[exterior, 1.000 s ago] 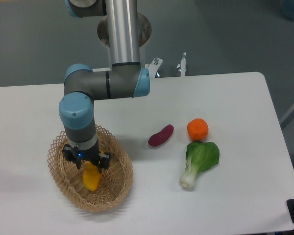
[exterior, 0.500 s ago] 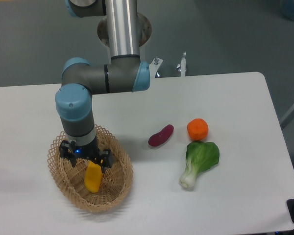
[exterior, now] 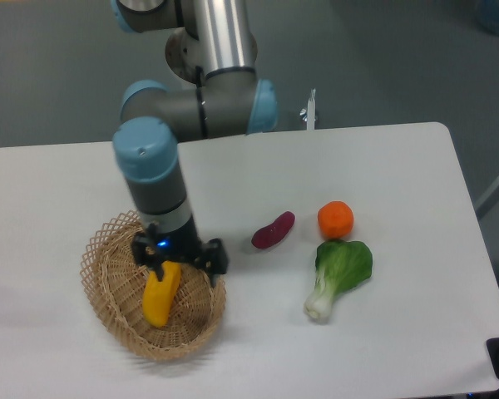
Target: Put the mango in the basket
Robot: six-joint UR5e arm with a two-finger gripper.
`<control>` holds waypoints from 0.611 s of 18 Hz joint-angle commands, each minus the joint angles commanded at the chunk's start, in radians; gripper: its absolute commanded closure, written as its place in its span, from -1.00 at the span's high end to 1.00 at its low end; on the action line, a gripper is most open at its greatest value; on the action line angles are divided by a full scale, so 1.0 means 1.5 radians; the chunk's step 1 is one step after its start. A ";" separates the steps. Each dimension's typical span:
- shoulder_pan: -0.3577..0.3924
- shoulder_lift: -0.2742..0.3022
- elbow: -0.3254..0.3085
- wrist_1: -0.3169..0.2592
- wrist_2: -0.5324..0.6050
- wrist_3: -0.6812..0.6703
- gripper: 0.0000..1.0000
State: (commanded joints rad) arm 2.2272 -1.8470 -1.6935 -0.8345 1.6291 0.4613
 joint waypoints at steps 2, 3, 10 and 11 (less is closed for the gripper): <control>0.017 0.005 -0.005 -0.010 0.001 0.052 1.00; 0.028 0.014 -0.005 -0.020 -0.001 0.073 1.00; 0.082 0.066 -0.003 -0.082 -0.007 0.173 1.00; 0.093 0.070 -0.002 -0.087 -0.008 0.172 1.00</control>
State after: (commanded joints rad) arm 2.3668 -1.7426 -1.6966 -0.9648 1.6168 0.7195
